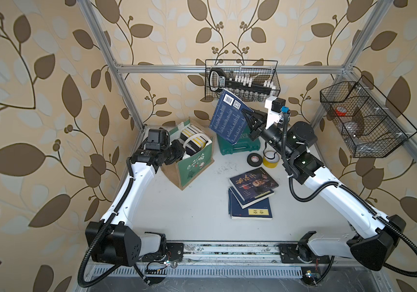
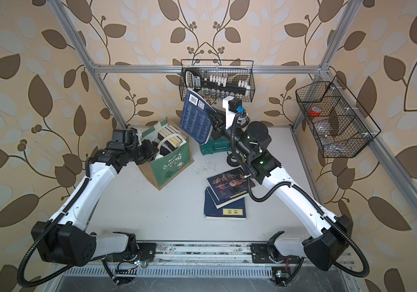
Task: Put the books into the canvas bag
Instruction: Adjust the canvas bag at the center of the board.
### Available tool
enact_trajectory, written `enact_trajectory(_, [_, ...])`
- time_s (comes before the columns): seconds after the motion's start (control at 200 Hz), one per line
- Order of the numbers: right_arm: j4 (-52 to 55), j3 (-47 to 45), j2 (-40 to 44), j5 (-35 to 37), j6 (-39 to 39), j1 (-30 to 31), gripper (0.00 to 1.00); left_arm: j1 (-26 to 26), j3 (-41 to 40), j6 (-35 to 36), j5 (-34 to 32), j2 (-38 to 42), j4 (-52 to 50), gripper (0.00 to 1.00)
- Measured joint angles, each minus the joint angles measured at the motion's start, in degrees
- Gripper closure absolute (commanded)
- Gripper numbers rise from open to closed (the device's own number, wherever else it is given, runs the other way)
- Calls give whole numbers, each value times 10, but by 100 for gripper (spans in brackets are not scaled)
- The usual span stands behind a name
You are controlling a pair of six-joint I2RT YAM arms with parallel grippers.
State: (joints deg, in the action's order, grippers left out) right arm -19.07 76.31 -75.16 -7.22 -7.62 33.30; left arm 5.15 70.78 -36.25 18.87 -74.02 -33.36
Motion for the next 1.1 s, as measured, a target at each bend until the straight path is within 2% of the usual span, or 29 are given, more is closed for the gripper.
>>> enact_trajectory(0.07, [0,-3,0,0,0,0,100,0,0,2,19,-4,5,56])
enact_trajectory(0.16, [0,-10,2,0,0,0,100,0,0,3,36,-11,6,45])
enact_trajectory(0.325, [0,-11,2,2,0,-1,100,0,1,3,52,-11,7,40])
enact_trajectory(0.466, [0,-11,2,2,0,-1,100,0,2,3,63,-14,6,40])
enact_trajectory(0.581, [0,-11,2,1,0,-1,100,0,2,2,64,-23,6,47])
enact_trajectory(0.741, [-1,-11,2,-3,-1,-1,100,0,2,16,61,-46,6,49])
enact_trajectory(0.956, [-6,-17,2,-3,-2,-1,100,0,2,32,53,-50,9,88])
enact_trajectory(1.057, [-7,-19,2,-3,-3,-1,100,0,2,38,60,-42,22,100])
enact_trajectory(1.102, [-8,-19,2,-3,-3,-1,100,0,1,46,63,-35,28,100])
